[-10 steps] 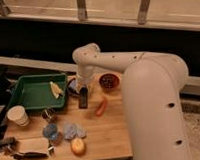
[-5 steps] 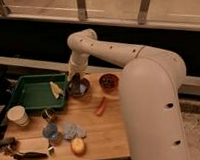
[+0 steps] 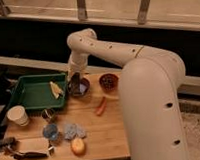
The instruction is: Wipe tray with eraser
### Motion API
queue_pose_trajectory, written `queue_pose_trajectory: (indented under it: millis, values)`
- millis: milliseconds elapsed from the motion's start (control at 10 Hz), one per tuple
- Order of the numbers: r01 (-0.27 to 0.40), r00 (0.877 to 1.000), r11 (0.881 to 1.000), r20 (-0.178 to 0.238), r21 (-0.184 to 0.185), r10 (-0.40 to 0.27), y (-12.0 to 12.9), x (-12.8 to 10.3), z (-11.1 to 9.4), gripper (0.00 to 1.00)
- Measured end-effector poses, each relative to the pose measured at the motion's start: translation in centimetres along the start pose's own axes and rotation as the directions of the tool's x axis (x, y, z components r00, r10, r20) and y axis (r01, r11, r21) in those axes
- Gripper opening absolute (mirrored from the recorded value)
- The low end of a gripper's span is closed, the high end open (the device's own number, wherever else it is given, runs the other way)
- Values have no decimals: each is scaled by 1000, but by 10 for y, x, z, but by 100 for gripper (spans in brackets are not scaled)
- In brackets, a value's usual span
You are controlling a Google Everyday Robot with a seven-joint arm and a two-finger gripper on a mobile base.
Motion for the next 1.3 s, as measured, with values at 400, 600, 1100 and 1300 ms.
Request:
queue_pose_trajectory:
  millis: [400, 600, 1100, 1300]
  values:
    - [106, 992, 993, 60, 48, -109, 27, -23, 6, 0]
    - [179, 980, 983, 73, 49, -182, 61, -40, 15, 0]
    - [379, 922, 924, 101, -46, -373, 163, -66, 38, 0]
    - [388, 919, 920, 103, -50, -382, 165, -67, 38, 0]
